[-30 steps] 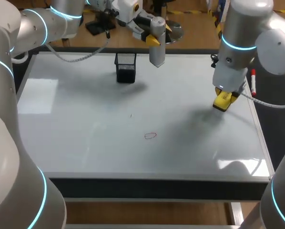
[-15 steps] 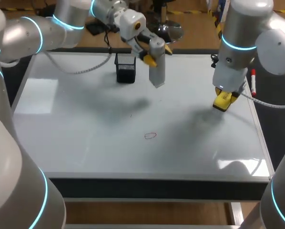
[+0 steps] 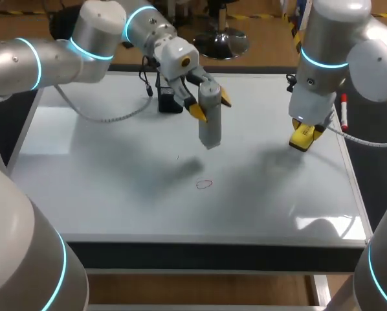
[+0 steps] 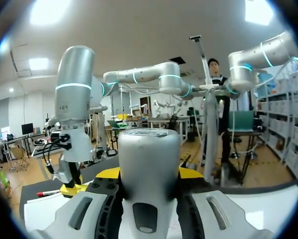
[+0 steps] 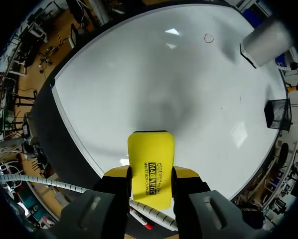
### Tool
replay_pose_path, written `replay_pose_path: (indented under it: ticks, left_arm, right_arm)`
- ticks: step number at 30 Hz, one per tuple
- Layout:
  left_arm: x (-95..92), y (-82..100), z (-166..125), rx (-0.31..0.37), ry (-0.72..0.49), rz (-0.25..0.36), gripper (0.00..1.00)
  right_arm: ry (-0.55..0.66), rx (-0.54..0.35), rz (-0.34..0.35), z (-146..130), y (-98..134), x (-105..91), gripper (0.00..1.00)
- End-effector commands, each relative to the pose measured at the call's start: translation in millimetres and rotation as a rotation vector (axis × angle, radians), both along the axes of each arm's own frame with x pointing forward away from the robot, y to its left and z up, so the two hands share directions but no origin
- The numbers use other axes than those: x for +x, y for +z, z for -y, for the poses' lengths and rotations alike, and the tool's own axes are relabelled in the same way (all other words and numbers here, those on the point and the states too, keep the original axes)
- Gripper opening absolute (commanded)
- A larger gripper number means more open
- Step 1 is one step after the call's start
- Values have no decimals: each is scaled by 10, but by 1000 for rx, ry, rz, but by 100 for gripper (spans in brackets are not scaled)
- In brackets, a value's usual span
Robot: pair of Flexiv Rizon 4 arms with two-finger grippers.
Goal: Pick up the inspection probe, press it on each red-marked spot on the whiteboard one by one, put down the probe, pick up the eraser, and wipe off all the red marks.
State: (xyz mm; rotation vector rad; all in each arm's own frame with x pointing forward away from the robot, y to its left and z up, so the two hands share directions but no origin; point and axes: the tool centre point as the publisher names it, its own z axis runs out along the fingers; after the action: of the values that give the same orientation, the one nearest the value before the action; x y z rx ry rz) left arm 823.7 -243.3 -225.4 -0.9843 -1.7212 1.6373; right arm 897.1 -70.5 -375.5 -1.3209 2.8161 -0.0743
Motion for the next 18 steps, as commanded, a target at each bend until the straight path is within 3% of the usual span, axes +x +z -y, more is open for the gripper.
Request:
replay_pose_path:
  ticks: [1,8,18]
  left_arm:
    - [-245,-2,-6,-14,264,22,0]
    - [-477,-114,-66,6,264,34,0]
    - [-652,-295,-69,-13,242,-4,0]
  right_arm:
    - [1,-3,-1,3,7,4,0]
    - [1,-3,-1,3,7,4,0]
    - [1,-3,-1,3,7,4,0]
